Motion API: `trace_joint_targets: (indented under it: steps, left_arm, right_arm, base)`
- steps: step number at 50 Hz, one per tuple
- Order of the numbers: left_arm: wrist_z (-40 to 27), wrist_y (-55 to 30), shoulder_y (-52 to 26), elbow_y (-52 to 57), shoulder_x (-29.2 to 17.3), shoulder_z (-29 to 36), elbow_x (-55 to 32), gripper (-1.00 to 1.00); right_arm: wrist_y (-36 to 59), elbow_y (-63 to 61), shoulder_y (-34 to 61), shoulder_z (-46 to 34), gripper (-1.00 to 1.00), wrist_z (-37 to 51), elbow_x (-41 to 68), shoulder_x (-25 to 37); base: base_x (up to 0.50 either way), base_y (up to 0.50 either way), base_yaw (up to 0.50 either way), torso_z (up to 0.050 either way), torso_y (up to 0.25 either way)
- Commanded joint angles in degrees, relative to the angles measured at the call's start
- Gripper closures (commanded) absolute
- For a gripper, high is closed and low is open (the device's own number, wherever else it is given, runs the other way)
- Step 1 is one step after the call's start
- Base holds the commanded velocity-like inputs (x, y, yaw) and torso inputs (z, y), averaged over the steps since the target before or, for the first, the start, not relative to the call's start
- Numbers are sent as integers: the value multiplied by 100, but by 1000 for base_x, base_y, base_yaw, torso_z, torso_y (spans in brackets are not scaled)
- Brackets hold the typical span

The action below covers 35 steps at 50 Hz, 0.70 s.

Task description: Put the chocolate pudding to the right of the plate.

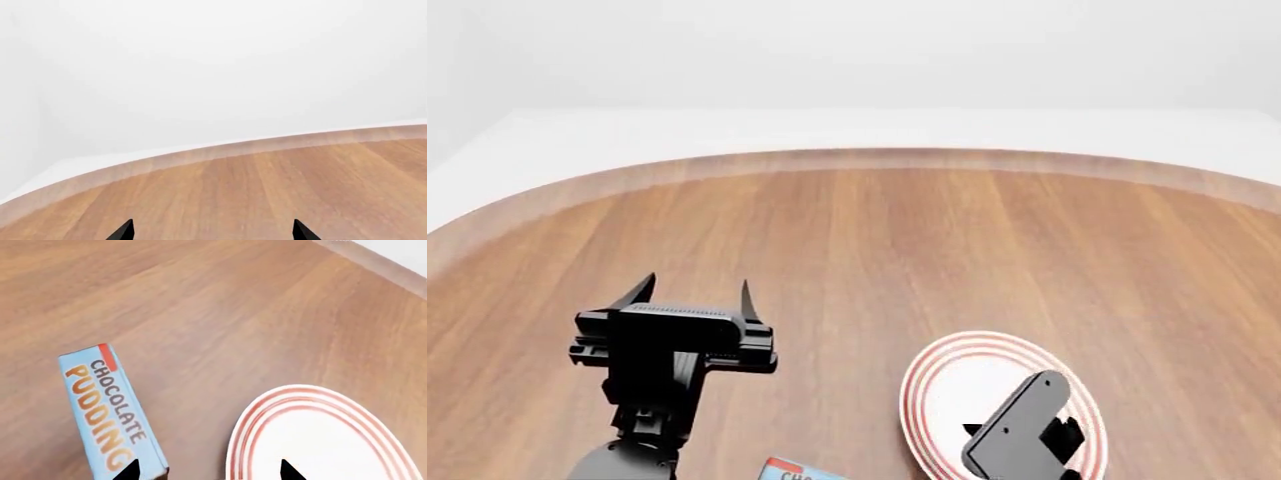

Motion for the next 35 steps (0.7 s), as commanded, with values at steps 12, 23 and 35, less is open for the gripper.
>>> trace_joint_targets:
  steps: [12,23,35]
  left_arm:
    - [-65,-15,-18,4,-59,65,-24,-100]
    - [-94,19,2,-15,-87,90,-34,-100]
    - [-119,42,9,-36,-108,117,-58,-100]
  right_arm:
    - [-15,171,408,-1126,-100,-218,181,-93]
    - [-57,461,492,-1420,-100,-270,186,-136]
    - [-412,1074,570,-1743,-100,-409,-93,-91]
  base:
    - [0,0,0,0,0]
    - [0,0,0,0,0]
    - [0,0,0,0,0]
